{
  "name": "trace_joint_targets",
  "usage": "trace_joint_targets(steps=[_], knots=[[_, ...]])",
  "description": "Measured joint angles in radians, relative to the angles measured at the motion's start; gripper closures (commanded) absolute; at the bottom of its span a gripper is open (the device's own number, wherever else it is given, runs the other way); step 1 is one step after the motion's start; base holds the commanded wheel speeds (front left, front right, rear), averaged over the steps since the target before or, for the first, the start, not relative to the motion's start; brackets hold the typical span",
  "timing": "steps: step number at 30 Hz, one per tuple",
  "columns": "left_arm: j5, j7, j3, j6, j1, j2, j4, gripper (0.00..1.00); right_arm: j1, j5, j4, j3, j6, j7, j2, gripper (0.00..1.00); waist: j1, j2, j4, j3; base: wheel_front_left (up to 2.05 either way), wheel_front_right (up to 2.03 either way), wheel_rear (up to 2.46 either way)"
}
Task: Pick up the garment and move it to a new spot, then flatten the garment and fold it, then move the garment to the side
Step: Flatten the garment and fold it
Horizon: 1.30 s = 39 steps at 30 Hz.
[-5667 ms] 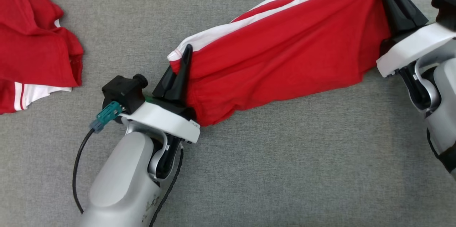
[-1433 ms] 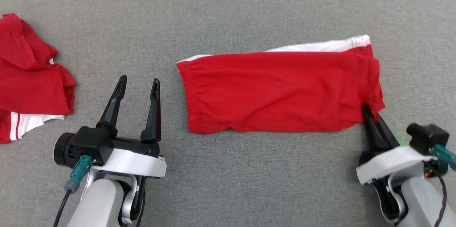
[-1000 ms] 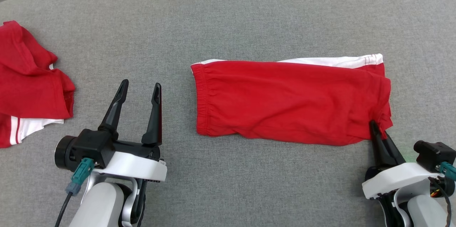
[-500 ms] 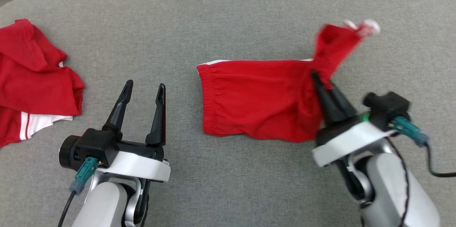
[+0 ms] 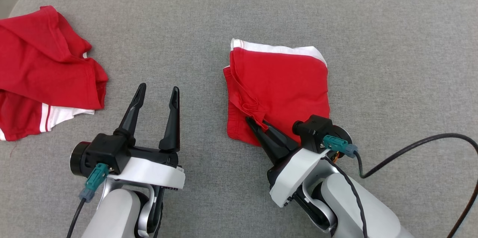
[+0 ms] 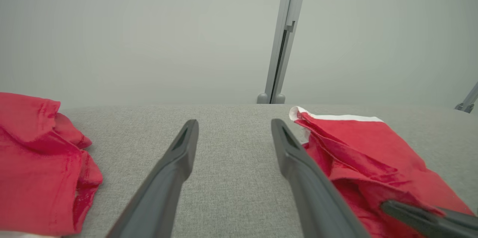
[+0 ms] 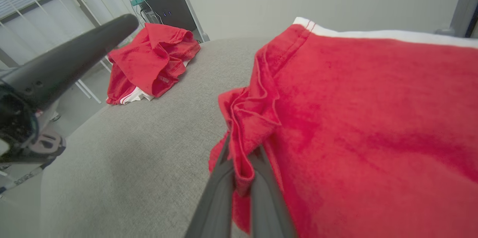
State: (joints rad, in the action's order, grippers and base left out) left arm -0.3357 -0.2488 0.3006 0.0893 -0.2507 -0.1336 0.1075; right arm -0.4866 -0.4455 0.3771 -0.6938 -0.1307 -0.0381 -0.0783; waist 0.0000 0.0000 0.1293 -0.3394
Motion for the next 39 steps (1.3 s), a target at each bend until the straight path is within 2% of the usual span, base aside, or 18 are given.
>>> trace_joint_targets(steps=[1, 2, 3, 10, 13, 17, 24, 28, 32, 39], knots=[[0.0, -0.002, -0.001, 0.0, 0.0, 0.001, 0.002, 0.0, -0.005, -0.005, 0.013, -0.007, 0.0, -0.008, -0.001, 1.0, 0.0, 0.0, 0.001, -0.002, 0.0, 0.0, 0.0], [0.0, -0.003, -0.002, 0.0, -0.001, 0.001, 0.003, 0.0, -0.014, -0.011, 0.03, -0.02, 0.0, -0.03, -0.005, 0.45, 0.0, 0.0, 0.0, -0.005, 0.0, 0.0, 0.0], [0.0, -0.004, -0.003, 0.0, -0.001, 0.001, 0.004, 0.0, -0.02, -0.011, 0.033, -0.029, 0.0, -0.043, -0.008, 0.0, 0.0, 0.0, -0.002, -0.005, 0.0, 0.0, 0.0], [0.0, -0.008, -0.007, 0.0, -0.002, 0.0, 0.012, 0.0, -0.044, -0.04, -0.029, -0.059, 0.0, -0.147, -0.037, 0.0, 0.0, 0.0, -0.017, 0.002, 0.0, 0.0, 0.0], [0.0, -0.009, -0.008, 0.0, -0.002, -0.001, 0.012, 0.0, -0.045, -0.042, -0.067, -0.034, 0.0, -0.172, -0.058, 0.0, 0.0, 0.0, -0.026, 0.007, 0.0, 0.0, 0.0], [0.002, -0.011, -0.01, 0.001, -0.002, -0.004, 0.009, 0.0, -0.023, -0.016, -0.105, 0.084, 0.0, -0.193, -0.086, 0.0, 0.0, 0.0, -0.035, 0.013, 0.0, 0.0, 0.0], [0.002, -0.012, -0.03, 0.009, 0.006, -0.022, 0.001, 0.0, 0.086, 0.066, -0.156, 0.374, 0.0, -0.199, -0.128, 0.0, 0.0, 0.0, -0.054, 0.03, 0.0, 0.0, 0.0], [0.002, -0.012, -0.034, 0.017, 0.025, -0.025, -0.008, 0.0, 0.169, 0.103, -0.181, 0.506, 0.0, -0.182, -0.127, 0.0, 0.0, 0.0, -0.065, 0.046, 0.0, 0.0, 0.0], [-0.002, -0.013, -0.038, 0.017, 0.045, -0.033, -0.013, 0.0, 0.245, 0.136, -0.206, 0.579, 0.0, -0.154, -0.121, 0.0, 0.0, 0.0, -0.073, 0.065, 0.0, 0.0, 0.0], [-0.02, -0.013, -0.046, 0.017, 0.09, -0.04, -0.016, 0.0, 0.33, 0.16, -0.245, 0.616, 0.0, -0.115, -0.112, 0.0, 0.0, 0.0, -0.081, 0.111, 0.0, 0.0, 0.0]])
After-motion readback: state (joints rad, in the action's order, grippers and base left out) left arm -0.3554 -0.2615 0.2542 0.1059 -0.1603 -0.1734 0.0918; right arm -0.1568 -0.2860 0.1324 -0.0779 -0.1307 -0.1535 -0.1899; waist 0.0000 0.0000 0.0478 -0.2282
